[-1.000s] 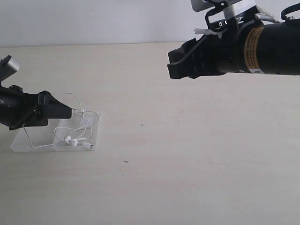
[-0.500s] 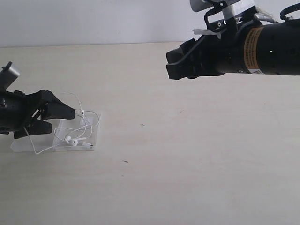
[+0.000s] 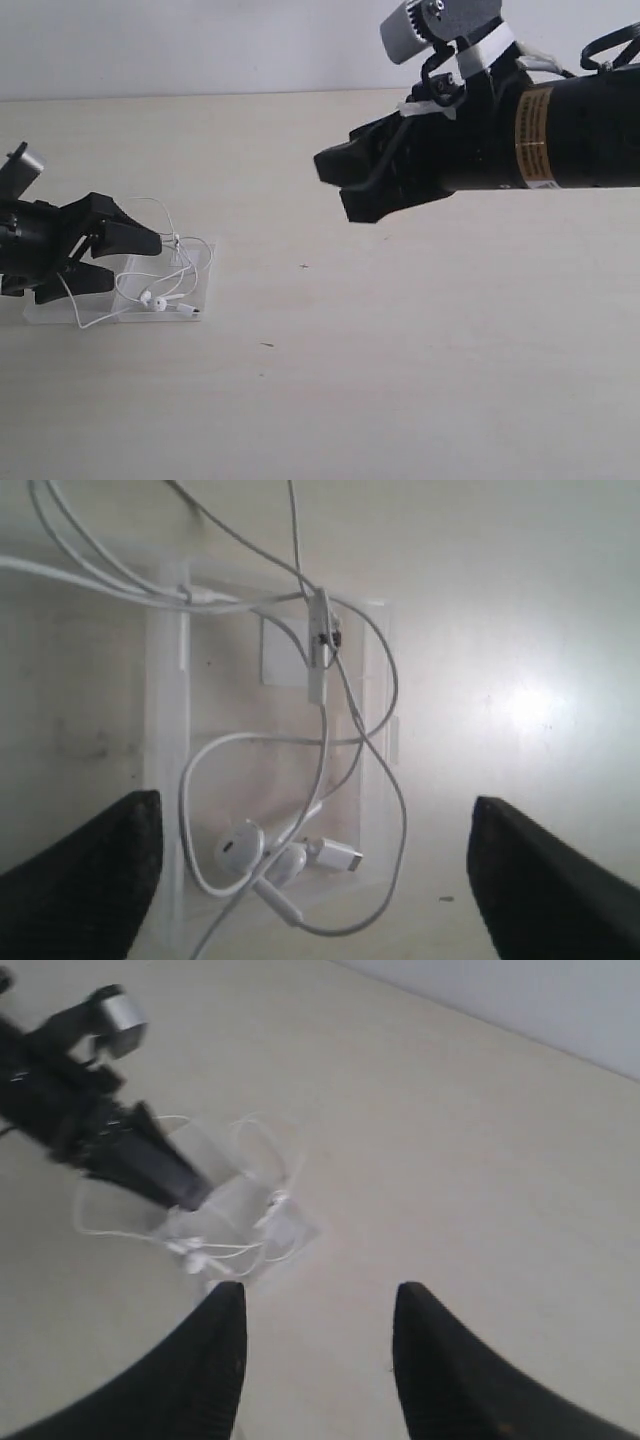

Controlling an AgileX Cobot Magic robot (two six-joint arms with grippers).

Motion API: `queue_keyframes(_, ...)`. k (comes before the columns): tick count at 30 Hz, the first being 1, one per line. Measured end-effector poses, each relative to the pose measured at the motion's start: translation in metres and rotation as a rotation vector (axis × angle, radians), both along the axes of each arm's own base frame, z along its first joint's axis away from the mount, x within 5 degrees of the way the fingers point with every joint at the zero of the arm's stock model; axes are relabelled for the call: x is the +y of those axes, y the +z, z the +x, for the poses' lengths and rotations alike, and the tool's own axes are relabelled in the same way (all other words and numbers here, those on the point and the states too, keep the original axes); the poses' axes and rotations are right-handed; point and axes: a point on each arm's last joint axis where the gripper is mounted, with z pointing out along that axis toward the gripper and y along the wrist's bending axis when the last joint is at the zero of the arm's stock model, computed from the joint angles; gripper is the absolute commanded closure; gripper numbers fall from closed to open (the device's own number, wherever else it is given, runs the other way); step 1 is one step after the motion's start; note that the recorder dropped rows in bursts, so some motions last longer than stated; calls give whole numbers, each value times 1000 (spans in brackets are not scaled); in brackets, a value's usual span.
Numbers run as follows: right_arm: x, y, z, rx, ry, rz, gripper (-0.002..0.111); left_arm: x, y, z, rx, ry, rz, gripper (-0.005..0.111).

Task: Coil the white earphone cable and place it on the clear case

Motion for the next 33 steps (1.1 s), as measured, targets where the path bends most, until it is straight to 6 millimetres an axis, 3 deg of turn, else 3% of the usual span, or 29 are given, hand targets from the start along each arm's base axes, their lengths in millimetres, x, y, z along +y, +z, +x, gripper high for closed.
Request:
queue_keyframes(7, 23, -3, -31, 78, 271, 96, 52, 2, 0, 1, 0, 28, -9, 27)
queue_keyframes(14, 90, -37, -67, 52, 415, 95, 50, 2, 1, 2, -2, 44, -24, 27)
queue_keyframes(18, 116, -60, -64, 22, 359, 85, 50, 2, 1, 2, -2, 43, -26, 27)
queue_keyframes(23, 140, -83, -46, 13, 279, 92, 50, 1, 2, 2, -2, 42, -28, 27)
queue_keyframes(29, 170, -105, -32, 16, 295, 139, 50, 1, 2, 2, -2, 42, -28, 27)
queue_keyframes(33, 191, -119, -34, 20, 328, 140, 50, 1, 2, 2, -2, 41, -28, 27)
